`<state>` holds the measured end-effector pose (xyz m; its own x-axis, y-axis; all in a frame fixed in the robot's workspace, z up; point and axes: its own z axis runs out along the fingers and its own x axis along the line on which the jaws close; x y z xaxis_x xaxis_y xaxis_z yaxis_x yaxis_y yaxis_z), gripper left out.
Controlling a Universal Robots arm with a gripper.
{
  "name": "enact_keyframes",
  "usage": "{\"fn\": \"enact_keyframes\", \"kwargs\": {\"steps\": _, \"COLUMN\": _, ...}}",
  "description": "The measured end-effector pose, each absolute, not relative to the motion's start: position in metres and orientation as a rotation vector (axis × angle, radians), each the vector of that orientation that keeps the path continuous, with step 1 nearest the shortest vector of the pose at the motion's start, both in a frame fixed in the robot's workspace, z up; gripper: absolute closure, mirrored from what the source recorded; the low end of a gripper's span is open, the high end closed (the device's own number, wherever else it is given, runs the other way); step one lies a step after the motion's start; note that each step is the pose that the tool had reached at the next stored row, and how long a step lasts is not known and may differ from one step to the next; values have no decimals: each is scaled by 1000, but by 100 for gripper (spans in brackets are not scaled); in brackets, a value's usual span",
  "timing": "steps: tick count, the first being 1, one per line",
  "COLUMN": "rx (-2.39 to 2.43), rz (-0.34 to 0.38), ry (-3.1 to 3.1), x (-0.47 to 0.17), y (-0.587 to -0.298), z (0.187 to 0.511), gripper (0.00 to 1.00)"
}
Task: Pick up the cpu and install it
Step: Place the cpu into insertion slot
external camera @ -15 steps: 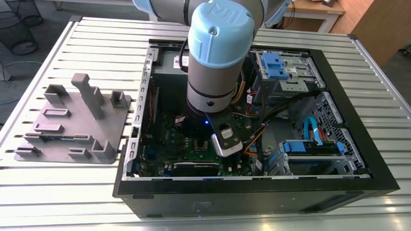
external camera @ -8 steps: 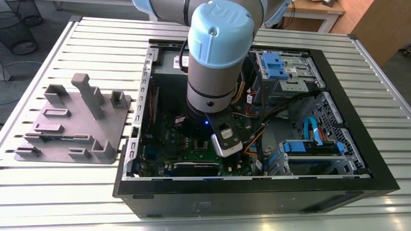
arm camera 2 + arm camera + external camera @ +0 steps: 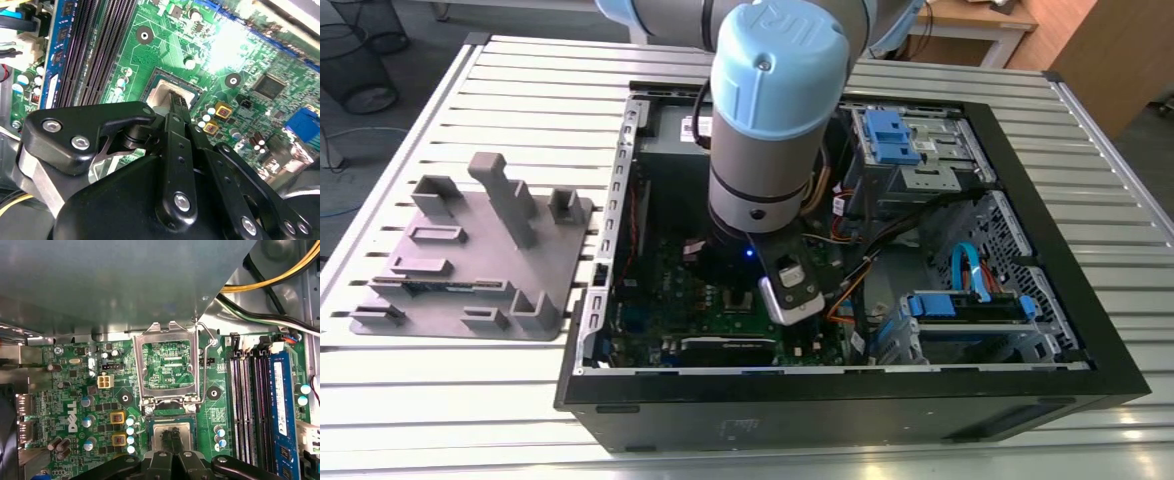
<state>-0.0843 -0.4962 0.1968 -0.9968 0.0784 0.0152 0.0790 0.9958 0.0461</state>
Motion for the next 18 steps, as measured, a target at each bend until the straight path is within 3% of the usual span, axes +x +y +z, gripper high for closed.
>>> {"fn": "enact_keyframes", "kwargs": {"steps": 18, "rx": -123, "rz": -72, "ry": -3125, "x": -84, "y": -496, "z": 229, "gripper": 89}}
